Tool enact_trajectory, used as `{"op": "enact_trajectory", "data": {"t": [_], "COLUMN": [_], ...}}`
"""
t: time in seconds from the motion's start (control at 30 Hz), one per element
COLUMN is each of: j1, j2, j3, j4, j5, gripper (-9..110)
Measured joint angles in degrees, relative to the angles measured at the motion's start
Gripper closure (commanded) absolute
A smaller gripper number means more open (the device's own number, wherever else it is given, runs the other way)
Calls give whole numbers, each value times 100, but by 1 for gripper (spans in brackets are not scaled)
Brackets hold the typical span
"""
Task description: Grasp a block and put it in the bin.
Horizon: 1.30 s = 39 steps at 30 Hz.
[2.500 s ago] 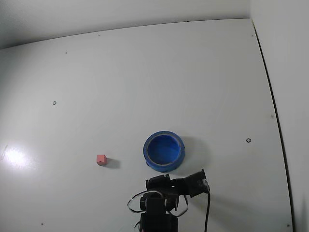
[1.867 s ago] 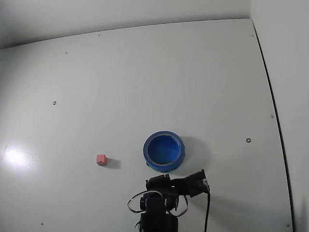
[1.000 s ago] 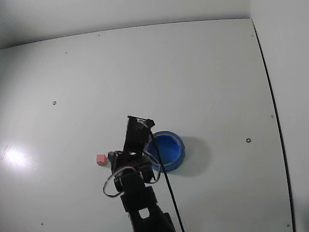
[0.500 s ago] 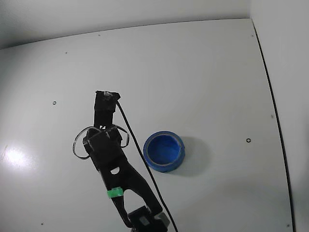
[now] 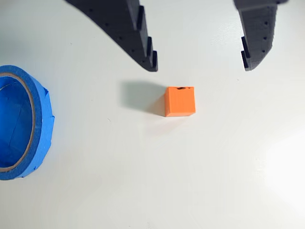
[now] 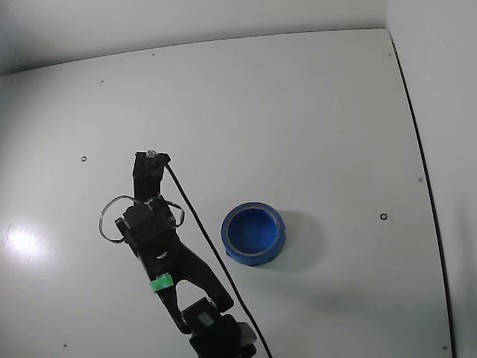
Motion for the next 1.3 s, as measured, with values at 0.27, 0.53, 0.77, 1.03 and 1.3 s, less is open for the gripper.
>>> {"op": "enact_trajectory", "data": {"t": [0.27, 0.53, 0.77, 1.03, 1.3], "j1": [-70, -97, -97, -97, -97], "j2": [-773, -984, -1046, -1046, -1354], "j3": [-26, -26, -26, -26, -26], "j4": [0, -668, -1187, -1266, -1266], "j5": [9, 9, 9, -97, -193], "gripper": [75, 75, 75, 75, 75]}}
